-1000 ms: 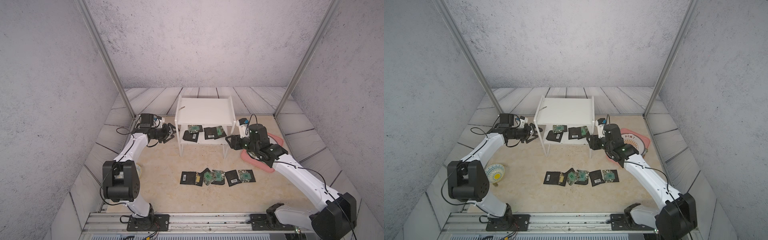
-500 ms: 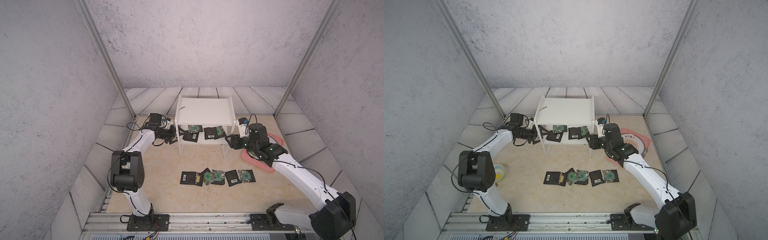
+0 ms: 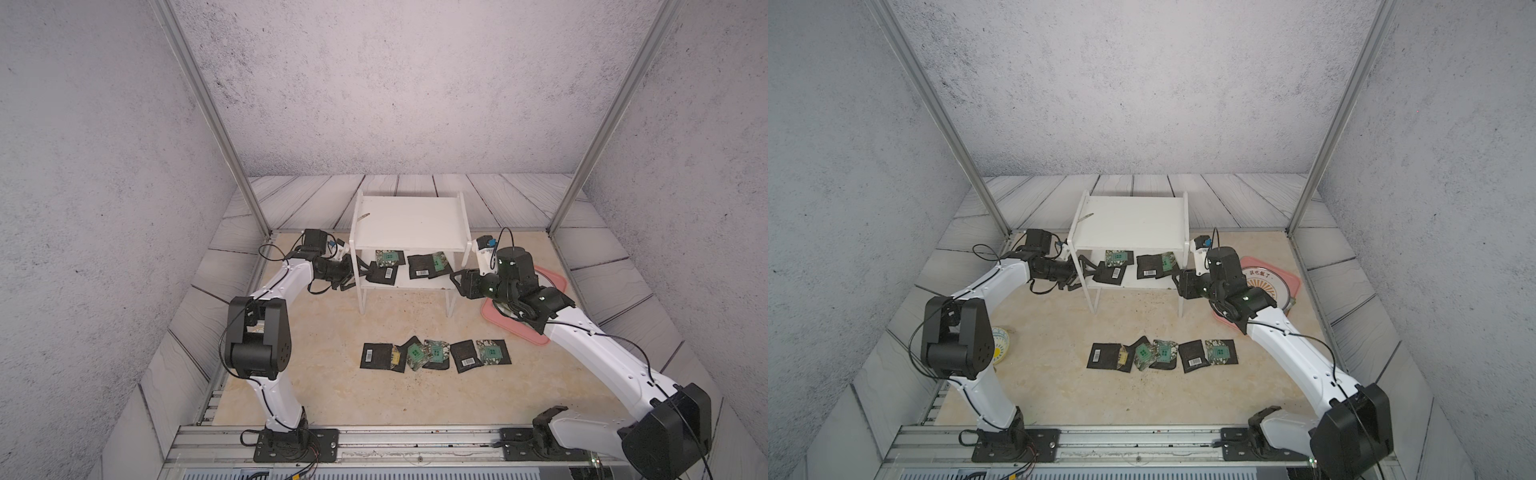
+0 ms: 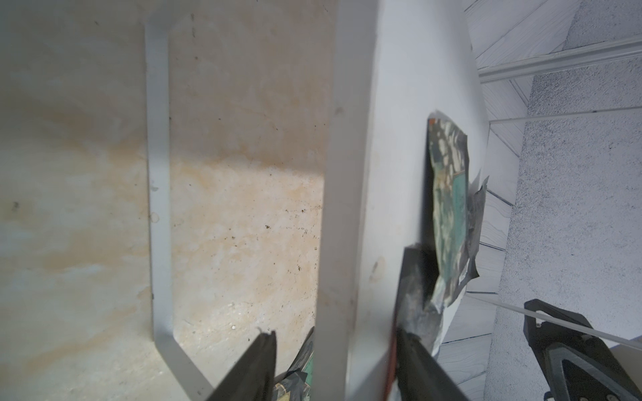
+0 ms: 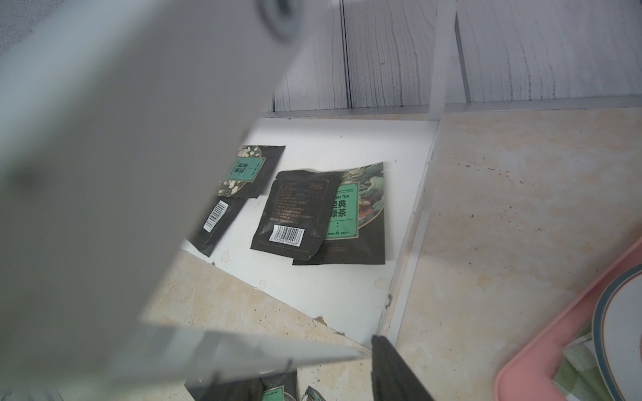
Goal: Remove the tea bags from the shelf
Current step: Pick up the tea bag from the shelf.
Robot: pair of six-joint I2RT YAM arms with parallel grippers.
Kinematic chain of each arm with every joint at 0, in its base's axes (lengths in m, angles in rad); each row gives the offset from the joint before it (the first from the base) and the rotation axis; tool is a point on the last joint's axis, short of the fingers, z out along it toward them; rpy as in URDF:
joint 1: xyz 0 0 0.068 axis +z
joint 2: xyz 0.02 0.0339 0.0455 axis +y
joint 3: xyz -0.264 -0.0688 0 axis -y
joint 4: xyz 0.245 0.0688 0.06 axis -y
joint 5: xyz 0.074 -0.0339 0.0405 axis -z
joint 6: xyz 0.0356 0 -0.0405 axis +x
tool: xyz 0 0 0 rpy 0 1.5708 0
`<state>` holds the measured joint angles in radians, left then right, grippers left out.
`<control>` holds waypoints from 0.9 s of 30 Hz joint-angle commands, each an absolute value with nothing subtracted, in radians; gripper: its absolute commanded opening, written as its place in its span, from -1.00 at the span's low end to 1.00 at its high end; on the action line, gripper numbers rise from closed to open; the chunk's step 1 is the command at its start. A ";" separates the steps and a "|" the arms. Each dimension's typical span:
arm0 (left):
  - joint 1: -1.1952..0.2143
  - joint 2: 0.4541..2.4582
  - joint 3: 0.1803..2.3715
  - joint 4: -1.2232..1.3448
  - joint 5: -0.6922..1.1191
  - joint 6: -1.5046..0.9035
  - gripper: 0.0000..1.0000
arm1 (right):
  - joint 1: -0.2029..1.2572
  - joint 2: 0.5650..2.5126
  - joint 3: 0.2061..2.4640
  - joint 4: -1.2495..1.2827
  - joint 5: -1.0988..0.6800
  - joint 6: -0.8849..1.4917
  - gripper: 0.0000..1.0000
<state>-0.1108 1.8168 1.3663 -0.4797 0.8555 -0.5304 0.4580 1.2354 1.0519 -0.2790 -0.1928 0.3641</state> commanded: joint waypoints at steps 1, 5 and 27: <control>-0.091 1.811 1.358 -0.551 0.772 -0.502 0.06 | 0.462 1.238 1.060 -0.276 -0.202 0.360 0.09; -0.073 1.791 1.344 -0.550 0.766 -0.501 -0.08 | 0.462 1.237 1.057 -0.275 -0.198 0.360 0.09; -0.038 1.686 1.354 -0.587 0.776 -0.483 -0.92 | 0.461 1.235 1.052 -0.273 -0.196 0.373 0.09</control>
<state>-0.0505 1.7172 1.3533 -0.5571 0.7879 -0.4953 0.4580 1.2350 1.0519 -0.2790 -0.1925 0.3660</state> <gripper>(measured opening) 0.050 0.545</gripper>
